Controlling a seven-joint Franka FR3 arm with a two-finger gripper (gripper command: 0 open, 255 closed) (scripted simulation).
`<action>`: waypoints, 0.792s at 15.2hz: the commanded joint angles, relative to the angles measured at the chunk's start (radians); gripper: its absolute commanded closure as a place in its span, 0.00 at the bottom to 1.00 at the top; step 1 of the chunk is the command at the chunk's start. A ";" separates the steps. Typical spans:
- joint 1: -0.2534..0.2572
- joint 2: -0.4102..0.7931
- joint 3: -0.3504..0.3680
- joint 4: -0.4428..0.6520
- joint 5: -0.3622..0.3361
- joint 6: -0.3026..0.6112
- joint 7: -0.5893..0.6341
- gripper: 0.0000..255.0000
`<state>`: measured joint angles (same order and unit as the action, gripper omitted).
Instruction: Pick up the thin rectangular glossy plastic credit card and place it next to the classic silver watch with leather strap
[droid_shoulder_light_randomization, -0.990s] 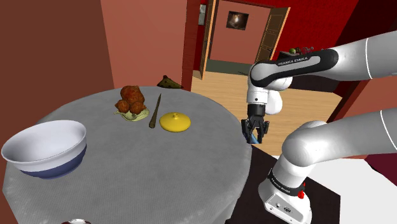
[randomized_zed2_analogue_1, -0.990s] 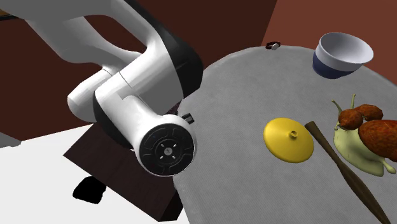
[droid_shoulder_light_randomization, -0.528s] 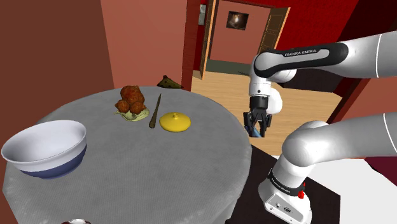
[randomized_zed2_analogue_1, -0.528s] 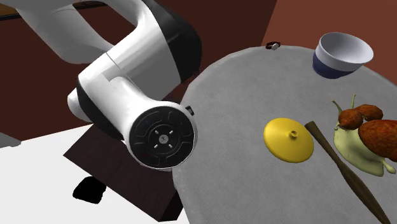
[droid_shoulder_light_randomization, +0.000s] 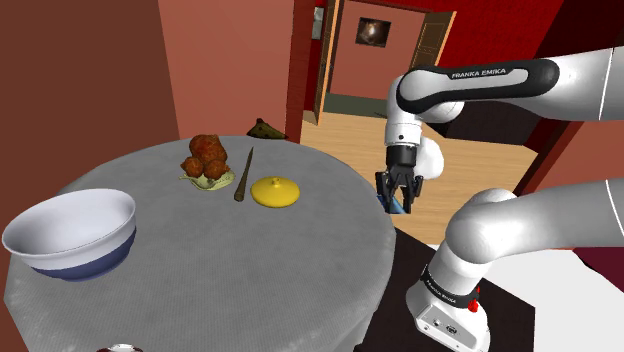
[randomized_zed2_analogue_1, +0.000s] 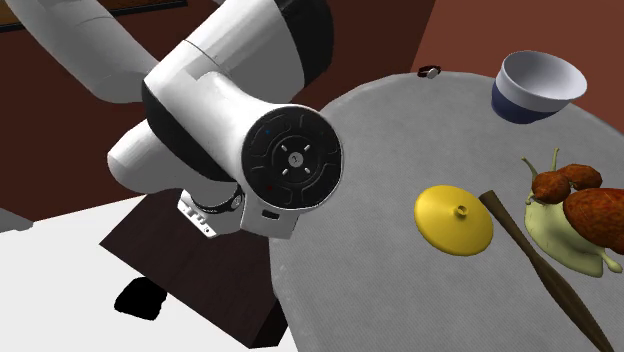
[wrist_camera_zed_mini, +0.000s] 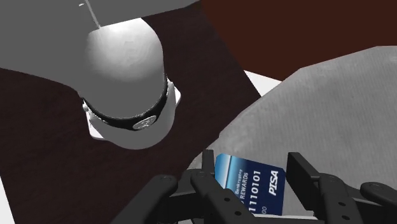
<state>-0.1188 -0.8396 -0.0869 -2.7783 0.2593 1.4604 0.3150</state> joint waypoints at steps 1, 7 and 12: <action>0.033 -0.003 0.046 -0.006 0.062 0.018 0.045 1.00; 0.142 0.046 0.196 0.014 0.249 0.105 0.178 1.00; 0.217 0.135 0.316 0.070 0.380 0.195 0.273 1.00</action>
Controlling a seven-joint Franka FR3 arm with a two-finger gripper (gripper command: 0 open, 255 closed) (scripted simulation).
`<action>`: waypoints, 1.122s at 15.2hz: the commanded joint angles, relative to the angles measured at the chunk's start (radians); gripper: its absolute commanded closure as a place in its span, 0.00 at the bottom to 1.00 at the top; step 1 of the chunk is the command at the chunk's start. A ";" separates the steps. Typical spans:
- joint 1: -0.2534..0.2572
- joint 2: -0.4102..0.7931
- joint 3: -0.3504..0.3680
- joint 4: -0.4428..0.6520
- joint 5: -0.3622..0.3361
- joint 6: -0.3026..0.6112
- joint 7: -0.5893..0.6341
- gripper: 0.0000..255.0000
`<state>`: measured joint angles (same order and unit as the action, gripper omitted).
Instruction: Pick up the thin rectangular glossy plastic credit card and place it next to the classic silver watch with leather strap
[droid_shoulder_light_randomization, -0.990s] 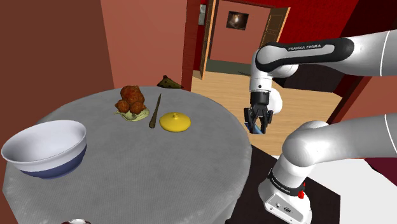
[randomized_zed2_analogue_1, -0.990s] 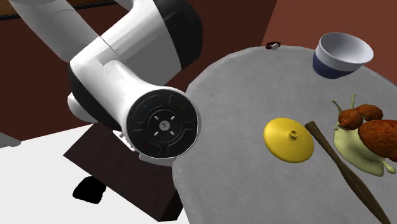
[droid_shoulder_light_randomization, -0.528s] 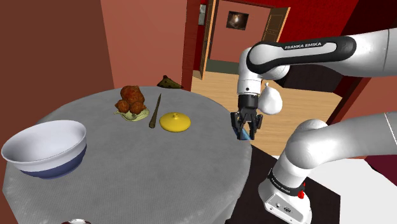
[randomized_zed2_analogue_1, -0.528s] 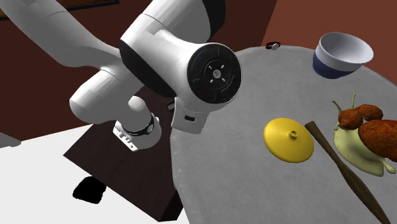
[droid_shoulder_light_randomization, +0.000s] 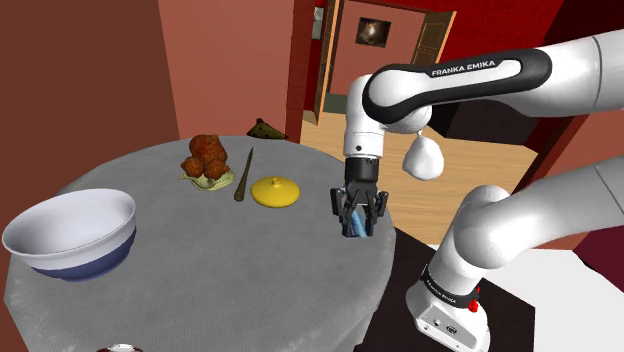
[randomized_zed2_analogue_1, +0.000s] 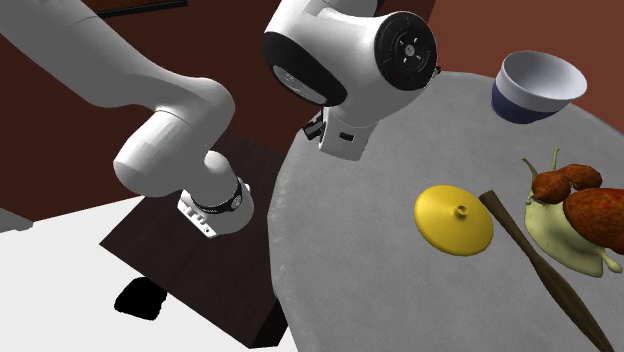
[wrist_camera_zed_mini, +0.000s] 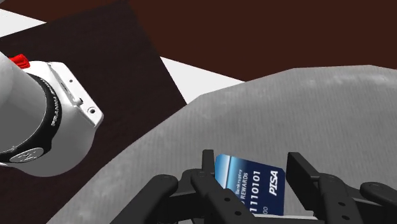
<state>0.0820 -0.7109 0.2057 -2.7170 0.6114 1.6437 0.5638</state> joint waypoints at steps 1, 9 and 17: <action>0.029 0.028 0.047 0.024 0.051 0.031 0.042 1.00; 0.092 0.240 0.223 0.188 0.171 0.185 0.181 1.00; 0.116 0.502 0.380 0.412 0.161 0.341 0.344 1.00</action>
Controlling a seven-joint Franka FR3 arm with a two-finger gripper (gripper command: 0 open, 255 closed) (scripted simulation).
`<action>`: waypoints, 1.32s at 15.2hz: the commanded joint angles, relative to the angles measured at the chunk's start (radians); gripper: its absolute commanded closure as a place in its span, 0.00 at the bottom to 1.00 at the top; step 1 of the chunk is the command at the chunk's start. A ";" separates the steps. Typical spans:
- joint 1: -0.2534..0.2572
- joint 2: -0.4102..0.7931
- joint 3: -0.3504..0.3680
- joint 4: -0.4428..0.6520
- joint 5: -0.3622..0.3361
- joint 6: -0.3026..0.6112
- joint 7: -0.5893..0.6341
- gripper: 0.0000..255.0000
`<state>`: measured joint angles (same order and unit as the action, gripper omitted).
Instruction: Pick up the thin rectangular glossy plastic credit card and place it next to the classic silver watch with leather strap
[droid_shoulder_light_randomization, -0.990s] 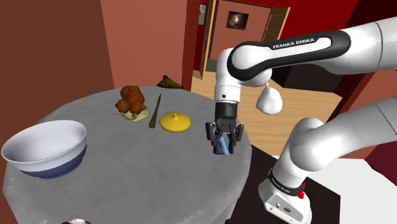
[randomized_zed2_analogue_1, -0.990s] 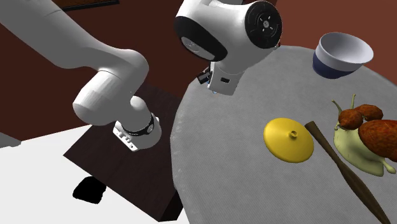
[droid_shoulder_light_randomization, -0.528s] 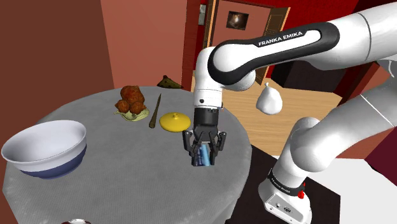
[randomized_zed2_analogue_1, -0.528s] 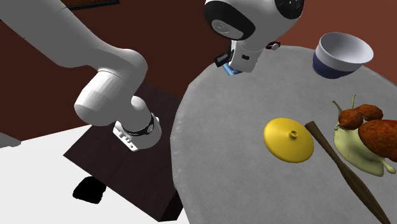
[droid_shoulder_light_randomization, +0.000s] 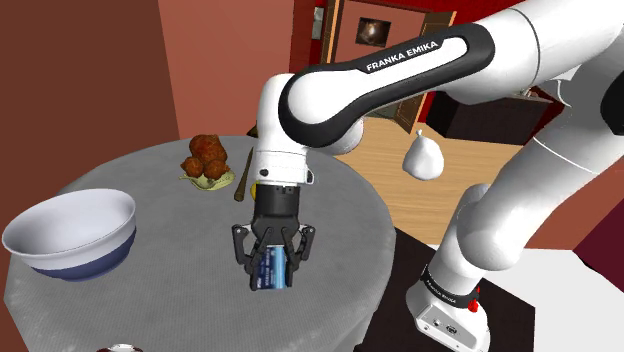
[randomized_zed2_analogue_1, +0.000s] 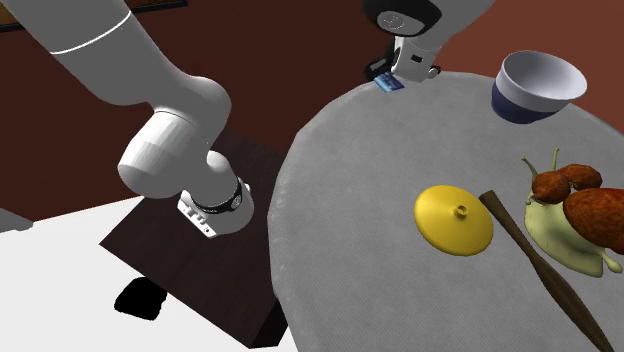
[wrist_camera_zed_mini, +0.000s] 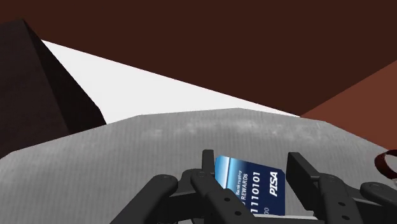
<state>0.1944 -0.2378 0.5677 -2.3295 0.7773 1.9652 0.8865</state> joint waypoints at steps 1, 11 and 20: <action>0.007 0.066 0.035 0.056 -0.017 0.038 0.046 1.00; 0.108 0.451 0.124 0.402 -0.256 0.178 0.325 1.00; 0.126 0.515 0.117 0.350 -0.264 0.280 0.286 1.00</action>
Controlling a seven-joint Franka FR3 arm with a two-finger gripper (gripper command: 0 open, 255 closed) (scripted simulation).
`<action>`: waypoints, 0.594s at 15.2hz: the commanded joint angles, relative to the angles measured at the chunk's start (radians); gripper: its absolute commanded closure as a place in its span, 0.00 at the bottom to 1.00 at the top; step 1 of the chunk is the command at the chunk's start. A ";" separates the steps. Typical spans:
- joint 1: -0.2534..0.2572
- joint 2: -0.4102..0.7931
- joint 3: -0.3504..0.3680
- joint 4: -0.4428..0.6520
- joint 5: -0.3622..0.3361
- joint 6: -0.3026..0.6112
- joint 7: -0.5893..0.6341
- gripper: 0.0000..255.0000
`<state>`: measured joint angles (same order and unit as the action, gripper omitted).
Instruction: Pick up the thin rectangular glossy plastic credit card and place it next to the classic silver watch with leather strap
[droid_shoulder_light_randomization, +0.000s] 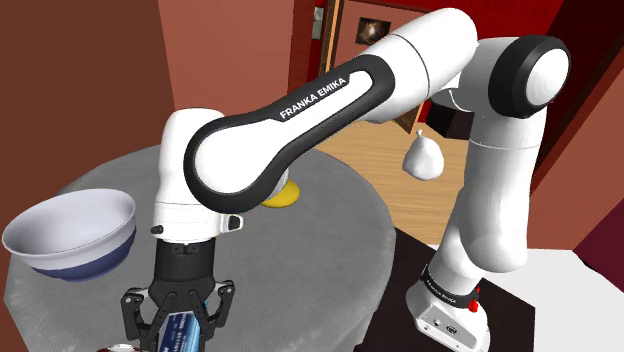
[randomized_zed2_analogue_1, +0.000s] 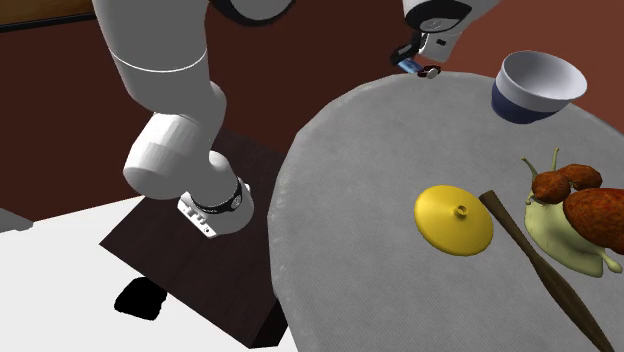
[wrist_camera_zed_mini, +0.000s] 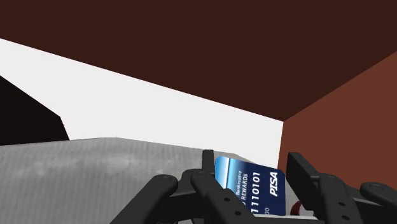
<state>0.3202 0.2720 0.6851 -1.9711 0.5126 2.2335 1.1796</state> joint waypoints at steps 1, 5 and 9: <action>0.002 0.013 -0.002 -0.013 -0.001 0.023 -0.011 1.00; 0.011 0.047 -0.006 -0.030 -0.006 0.068 -0.027 1.00; 0.019 0.078 -0.011 -0.042 -0.012 0.105 -0.040 1.00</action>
<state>0.3369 0.3441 0.6748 -2.0127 0.5028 2.3325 1.1405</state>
